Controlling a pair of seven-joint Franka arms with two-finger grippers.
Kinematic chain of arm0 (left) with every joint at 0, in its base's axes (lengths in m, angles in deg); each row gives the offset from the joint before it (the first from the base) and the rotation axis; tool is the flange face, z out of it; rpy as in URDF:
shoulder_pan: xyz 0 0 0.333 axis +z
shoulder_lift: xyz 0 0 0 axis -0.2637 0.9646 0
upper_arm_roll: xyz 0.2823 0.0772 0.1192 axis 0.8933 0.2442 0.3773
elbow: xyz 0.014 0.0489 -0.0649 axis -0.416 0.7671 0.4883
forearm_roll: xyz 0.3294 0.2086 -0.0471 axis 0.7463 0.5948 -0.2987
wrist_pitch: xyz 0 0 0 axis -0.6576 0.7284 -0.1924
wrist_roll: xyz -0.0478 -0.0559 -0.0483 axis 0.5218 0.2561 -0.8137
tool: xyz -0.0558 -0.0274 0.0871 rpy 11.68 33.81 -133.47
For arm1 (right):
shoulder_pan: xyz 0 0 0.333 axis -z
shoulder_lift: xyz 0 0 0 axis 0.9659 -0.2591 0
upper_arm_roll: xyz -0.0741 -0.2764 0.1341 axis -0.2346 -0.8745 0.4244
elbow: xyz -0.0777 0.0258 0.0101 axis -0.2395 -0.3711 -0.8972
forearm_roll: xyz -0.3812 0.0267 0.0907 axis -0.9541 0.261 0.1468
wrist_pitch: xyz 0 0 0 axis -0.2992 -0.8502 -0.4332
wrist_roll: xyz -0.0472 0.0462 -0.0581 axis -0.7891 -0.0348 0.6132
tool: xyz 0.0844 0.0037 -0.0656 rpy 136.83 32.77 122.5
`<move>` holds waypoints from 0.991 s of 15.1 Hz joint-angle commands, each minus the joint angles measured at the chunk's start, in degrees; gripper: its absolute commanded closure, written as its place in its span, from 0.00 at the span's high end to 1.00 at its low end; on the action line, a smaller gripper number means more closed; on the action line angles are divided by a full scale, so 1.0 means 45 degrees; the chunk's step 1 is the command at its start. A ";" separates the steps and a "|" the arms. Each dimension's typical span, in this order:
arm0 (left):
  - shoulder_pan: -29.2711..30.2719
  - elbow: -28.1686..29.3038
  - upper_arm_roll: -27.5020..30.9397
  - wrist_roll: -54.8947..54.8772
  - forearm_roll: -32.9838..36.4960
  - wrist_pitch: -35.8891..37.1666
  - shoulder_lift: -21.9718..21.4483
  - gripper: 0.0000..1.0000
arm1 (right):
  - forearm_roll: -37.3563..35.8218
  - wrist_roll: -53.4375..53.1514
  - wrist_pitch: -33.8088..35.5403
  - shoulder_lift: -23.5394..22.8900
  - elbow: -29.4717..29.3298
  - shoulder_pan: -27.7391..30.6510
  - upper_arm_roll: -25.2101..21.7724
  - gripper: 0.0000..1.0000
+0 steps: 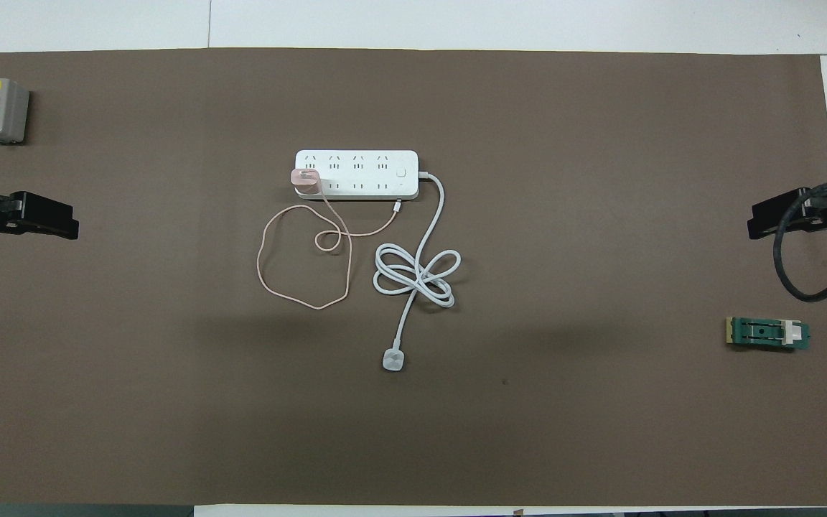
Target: Unplug charger and place it aside
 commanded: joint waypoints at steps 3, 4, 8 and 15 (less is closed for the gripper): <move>-0.0142 -0.0177 0.0085 0.0124 0.0031 0.0155 0.0084 1.00 | -0.0207 -0.0171 0.0008 0.0272 0.0296 0.0073 0.0124 1.00; -0.0162 -0.0158 0.0085 0.0182 0.0031 0.0136 0.0103 1.00 | -0.0207 -0.0172 -0.0108 0.0272 0.0296 0.0073 0.0124 1.00; -0.0162 -0.0216 0.0046 0.3064 0.0050 -0.0060 0.0220 1.00 | -0.0148 -0.0172 -0.0051 0.0272 0.0296 0.0053 0.0124 1.00; -0.1311 -0.1856 -0.0540 1.3179 -0.0067 -0.0060 0.2209 1.00 | -0.0051 -0.0404 0.0145 0.0409 0.0432 -0.0044 0.0241 1.00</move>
